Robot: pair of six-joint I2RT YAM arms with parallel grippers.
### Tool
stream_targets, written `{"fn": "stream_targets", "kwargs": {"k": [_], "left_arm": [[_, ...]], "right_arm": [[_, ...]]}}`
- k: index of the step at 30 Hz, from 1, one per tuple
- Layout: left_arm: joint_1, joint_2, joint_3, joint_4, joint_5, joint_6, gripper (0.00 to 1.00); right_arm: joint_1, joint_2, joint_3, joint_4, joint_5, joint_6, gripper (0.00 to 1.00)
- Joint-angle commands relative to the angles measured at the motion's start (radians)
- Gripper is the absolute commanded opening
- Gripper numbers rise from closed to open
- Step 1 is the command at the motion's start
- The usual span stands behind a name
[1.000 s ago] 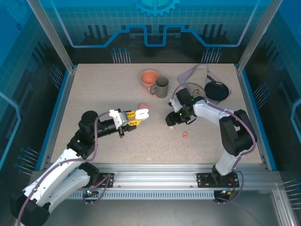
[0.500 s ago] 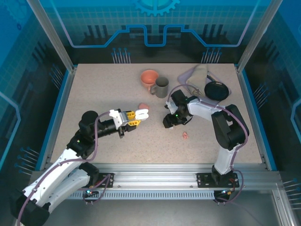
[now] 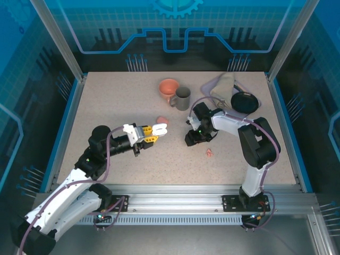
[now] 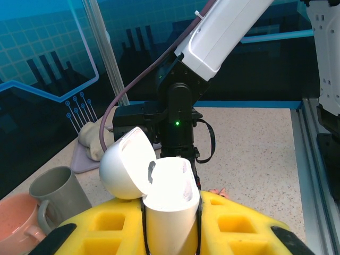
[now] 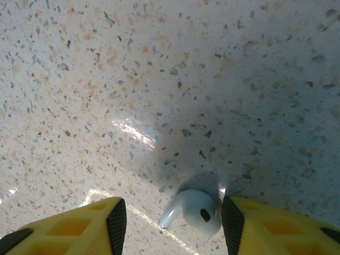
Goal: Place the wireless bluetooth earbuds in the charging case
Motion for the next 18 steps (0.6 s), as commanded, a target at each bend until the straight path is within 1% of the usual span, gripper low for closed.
{"fn": "stream_targets", "kwargs": {"k": [1,6,10,18], "left_arm": [[-0.008,-0.014,-0.006,-0.001,-0.008,0.002,0.00],[-0.008,-0.012,-0.004,-0.004,-0.010,0.006,0.00],[-0.007,-0.010,-0.003,-0.004,-0.009,0.005,0.00],[-0.007,-0.009,0.002,-0.011,-0.012,0.005,0.00]], "right_arm": [[0.014,-0.005,-0.009,-0.031,-0.049,-0.011,0.51],[0.015,-0.004,-0.005,-0.031,-0.072,-0.008,0.46],[0.015,0.001,0.008,-0.043,-0.032,-0.006,0.46],[0.011,0.029,0.027,-0.029,0.001,0.008,0.45]]}}
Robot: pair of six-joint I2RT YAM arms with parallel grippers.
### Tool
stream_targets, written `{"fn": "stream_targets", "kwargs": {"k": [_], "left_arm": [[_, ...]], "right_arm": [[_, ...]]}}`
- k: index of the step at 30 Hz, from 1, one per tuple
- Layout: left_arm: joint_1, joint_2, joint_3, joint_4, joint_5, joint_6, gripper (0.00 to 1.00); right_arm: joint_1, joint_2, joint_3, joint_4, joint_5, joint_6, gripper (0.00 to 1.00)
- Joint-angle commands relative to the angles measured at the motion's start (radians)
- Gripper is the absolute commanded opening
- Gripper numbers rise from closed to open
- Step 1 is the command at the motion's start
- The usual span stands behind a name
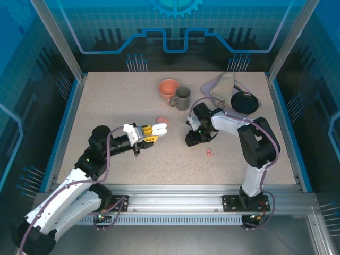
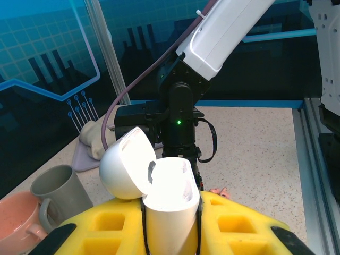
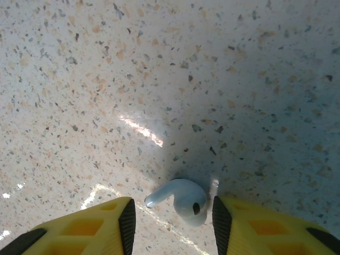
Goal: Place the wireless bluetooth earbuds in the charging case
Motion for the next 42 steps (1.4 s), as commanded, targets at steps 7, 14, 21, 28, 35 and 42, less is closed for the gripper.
{"fn": "stream_targets", "kwargs": {"k": [7,14,21,28,35,42], "left_arm": [[-0.007,-0.008,0.004,-0.010,-0.006,0.008,0.00],[-0.008,-0.004,0.007,-0.014,-0.005,0.011,0.00],[-0.007,-0.004,0.007,-0.016,-0.006,0.013,0.00],[-0.008,-0.006,0.011,-0.023,-0.007,0.014,0.00],[-0.008,-0.012,0.011,-0.035,-0.008,0.022,0.00],[-0.007,-0.019,0.007,-0.041,-0.007,0.024,0.00]], "right_arm": [[0.012,0.040,0.021,-0.011,0.023,0.019,0.41],[0.011,0.058,0.038,-0.011,0.026,0.021,0.38],[0.015,0.077,0.048,-0.013,0.030,0.021,0.36],[0.038,0.110,0.089,-0.046,0.062,0.016,0.36],[0.081,0.108,0.126,-0.079,0.137,0.015,0.36],[0.095,0.124,0.136,-0.095,0.146,0.012,0.34]]}}
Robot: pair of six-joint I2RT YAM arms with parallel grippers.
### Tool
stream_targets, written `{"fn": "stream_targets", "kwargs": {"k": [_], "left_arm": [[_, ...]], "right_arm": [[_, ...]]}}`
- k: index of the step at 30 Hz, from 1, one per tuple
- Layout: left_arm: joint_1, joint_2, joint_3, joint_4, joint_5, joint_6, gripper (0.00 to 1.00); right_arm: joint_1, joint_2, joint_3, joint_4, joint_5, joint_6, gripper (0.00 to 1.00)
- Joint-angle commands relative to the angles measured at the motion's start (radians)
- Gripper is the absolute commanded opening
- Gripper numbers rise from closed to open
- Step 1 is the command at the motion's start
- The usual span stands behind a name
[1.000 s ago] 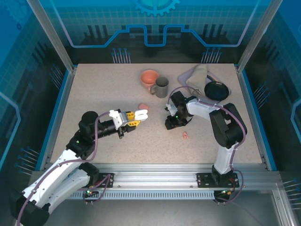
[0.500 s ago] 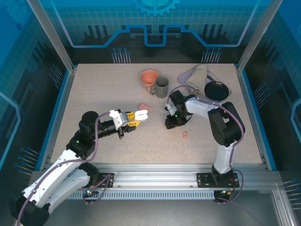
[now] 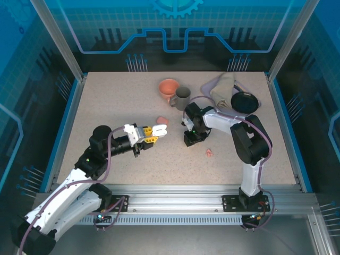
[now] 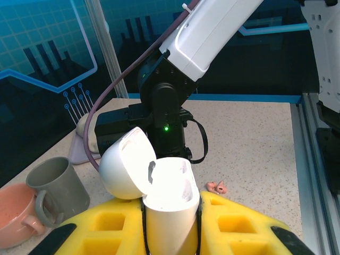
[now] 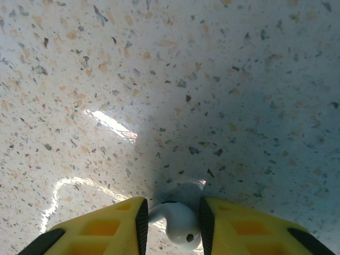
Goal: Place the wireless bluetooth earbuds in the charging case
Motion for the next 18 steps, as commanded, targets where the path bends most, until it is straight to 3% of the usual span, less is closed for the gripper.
{"fn": "stream_targets", "kwargs": {"k": [1,18], "left_arm": [[-0.007,-0.021,0.005,-0.007,-0.006,0.020,0.00],[-0.007,-0.020,0.006,-0.005,-0.012,0.017,0.00]], "right_arm": [[0.021,0.043,0.016,0.003,0.000,0.000,0.34],[0.008,0.008,0.004,0.009,-0.053,-0.005,0.24]]}}
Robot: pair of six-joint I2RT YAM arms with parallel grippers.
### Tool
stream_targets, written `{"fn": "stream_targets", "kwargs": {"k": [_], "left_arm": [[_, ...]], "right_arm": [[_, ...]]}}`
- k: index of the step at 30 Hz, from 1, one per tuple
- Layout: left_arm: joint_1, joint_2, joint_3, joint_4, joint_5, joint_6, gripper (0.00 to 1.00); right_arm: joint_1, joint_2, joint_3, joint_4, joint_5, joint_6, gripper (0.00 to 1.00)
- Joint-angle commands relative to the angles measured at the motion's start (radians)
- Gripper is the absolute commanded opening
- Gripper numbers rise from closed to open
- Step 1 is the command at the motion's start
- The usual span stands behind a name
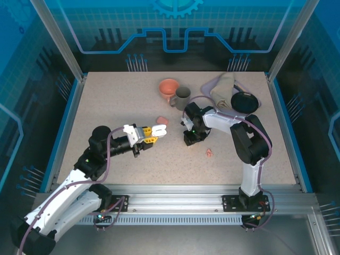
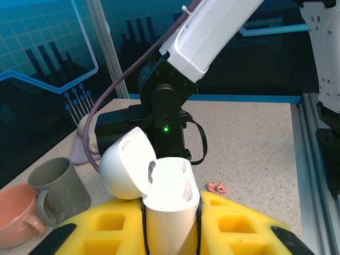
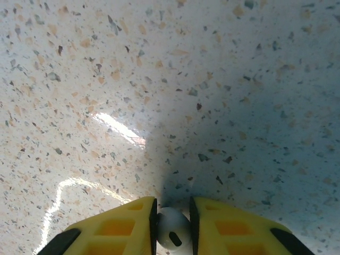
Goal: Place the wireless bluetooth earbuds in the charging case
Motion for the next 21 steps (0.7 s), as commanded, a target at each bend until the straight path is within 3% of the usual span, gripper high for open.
{"fn": "stream_targets", "kwargs": {"k": [1,13,21], "left_arm": [[-0.008,-0.008,0.007,0.002,-0.010,0.017,0.00],[-0.008,0.011,0.014,0.020,-0.022,-0.046,0.00],[-0.008,0.076,0.008,0.093,-0.064,-0.244,0.00]], "right_arm": [[0.005,0.000,-0.001,0.001,-0.039,-0.003,0.24],[-0.046,-0.126,-0.090,0.103,-0.087,0.018,0.23],[-0.053,-0.261,-0.190,0.255,-0.064,0.015,0.23]]}}
